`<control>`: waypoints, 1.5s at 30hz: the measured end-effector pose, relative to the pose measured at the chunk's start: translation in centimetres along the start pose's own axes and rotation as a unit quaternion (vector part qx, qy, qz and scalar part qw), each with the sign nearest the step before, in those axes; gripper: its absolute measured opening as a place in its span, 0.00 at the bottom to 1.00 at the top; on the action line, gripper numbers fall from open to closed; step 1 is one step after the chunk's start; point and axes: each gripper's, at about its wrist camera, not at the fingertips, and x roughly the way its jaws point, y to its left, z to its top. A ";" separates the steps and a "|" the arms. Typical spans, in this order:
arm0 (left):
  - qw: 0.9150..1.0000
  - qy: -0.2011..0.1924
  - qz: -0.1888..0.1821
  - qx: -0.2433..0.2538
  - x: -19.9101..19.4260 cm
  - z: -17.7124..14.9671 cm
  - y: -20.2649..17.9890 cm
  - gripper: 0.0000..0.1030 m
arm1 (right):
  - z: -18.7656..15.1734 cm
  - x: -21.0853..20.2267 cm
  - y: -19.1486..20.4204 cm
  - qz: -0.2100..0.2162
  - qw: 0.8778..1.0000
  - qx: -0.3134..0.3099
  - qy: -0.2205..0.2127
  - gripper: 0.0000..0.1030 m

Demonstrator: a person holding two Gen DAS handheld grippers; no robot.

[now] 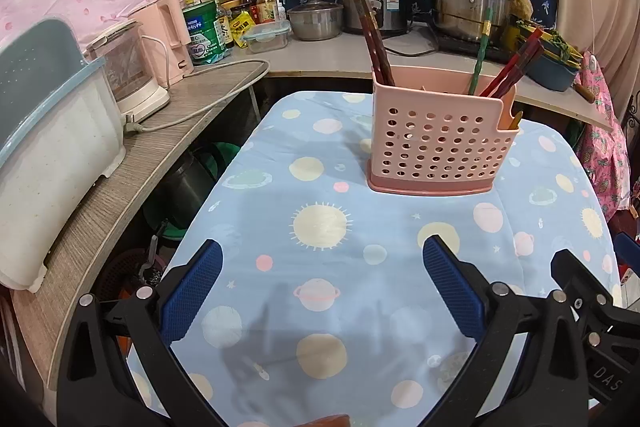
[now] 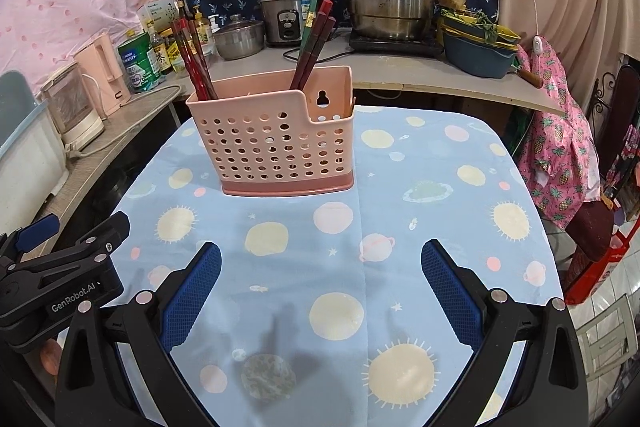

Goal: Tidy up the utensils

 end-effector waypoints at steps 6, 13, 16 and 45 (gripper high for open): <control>1.000 0.002 -0.002 0.002 0.2 0.1 -0.1 0.93 | 0.1 0.2 -0.1 -0.001 1.000 0.002 0.001 0.94; 1.000 0.002 -0.002 0.003 0.4 0.2 -0.3 0.93 | 0.2 0.3 -0.3 0.000 1.000 0.002 0.002 0.94; 1.000 0.003 -0.002 0.003 0.4 0.2 -0.3 0.93 | 0.2 0.4 -0.3 -0.001 1.000 0.002 0.001 0.94; 1.000 -0.018 -0.001 0.002 0.8 2.0 -0.5 0.93 | 1.9 0.9 0.0 -0.003 1.000 0.001 -0.008 0.94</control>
